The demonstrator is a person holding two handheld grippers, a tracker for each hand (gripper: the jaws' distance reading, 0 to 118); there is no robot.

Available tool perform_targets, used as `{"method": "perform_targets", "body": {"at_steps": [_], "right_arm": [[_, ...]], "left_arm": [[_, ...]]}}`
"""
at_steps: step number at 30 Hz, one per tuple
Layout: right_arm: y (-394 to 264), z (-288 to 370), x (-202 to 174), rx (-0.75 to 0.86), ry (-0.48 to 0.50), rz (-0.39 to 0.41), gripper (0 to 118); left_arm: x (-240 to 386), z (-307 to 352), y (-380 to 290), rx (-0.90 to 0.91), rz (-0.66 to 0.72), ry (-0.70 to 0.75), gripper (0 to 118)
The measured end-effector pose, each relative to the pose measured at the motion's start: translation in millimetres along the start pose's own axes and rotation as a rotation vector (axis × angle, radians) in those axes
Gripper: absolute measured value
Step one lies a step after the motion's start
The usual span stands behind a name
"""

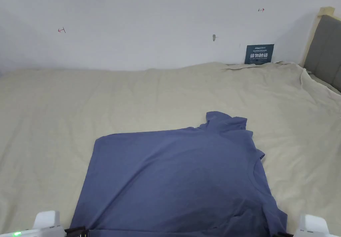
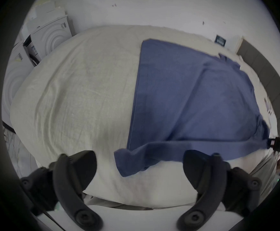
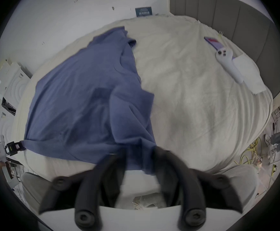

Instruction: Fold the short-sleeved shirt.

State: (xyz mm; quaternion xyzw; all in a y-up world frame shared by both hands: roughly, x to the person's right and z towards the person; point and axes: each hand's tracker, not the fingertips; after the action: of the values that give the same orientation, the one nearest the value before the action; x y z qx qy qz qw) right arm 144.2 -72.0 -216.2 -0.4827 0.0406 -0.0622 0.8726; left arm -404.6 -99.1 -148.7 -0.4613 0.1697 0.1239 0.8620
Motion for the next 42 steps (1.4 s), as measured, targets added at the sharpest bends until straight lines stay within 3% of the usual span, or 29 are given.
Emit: {"method": "perform_targets", "body": {"at_steps": [1,2,3,9,14,18,19,21,24,25,27,36,42], "right_arm": [[4.8,11.2,-3.6,0.047,0.009,0.006,82],[10.3,21.3,-6.6,0.094,0.013,0.011,91],[15.6,33.1,-11.8,0.138,0.017,0.016,94],[53.1,89.3,-33.5,0.379,0.077,0.095,94],[65.2,111.2,-50.0,0.617,0.039,0.202,94],[62.7,116.6,-61.4,0.715,-0.003,0.247,90],[60.9,117.7,-63.2,0.745,-0.01,0.248,90],[57.3,118.9,-68.0,0.772,-0.032,0.267,81],[51.8,116.6,-73.1,0.81,-0.063,0.288,18],[49.6,115.7,-73.8,0.821,-0.065,0.282,2],[46.5,115.1,-77.6,0.829,-0.054,0.281,1],[37.9,125.2,-90.8,0.836,-0.056,0.264,1],[38.1,126.7,-85.9,0.811,-0.047,0.249,1]], "left_arm": [[0.8,9.0,4.1,0.038,0.015,-0.023,111],[2.2,17.6,8.7,0.071,0.02,-0.043,111],[4.3,25.5,12.9,0.098,0.016,-0.052,111],[24.7,81.3,48.0,0.295,-0.013,-0.074,111],[48.0,124.2,66.0,0.57,-0.015,-0.042,108],[63.9,136.4,68.8,0.711,-0.045,-0.046,85],[67.3,137.2,68.6,0.74,-0.06,-0.04,85],[73.8,137.3,65.8,0.79,-0.081,-0.017,78],[82.3,133.3,58.5,0.854,-0.115,-0.006,31],[85.3,131.3,55.3,0.852,-0.115,-0.008,13],[88.4,128.6,48.1,0.866,-0.122,-0.018,1],[95.8,120.7,36.9,0.828,-0.133,-0.022,0],[82.0,97.2,51.4,0.479,-0.074,-0.047,0]]}}
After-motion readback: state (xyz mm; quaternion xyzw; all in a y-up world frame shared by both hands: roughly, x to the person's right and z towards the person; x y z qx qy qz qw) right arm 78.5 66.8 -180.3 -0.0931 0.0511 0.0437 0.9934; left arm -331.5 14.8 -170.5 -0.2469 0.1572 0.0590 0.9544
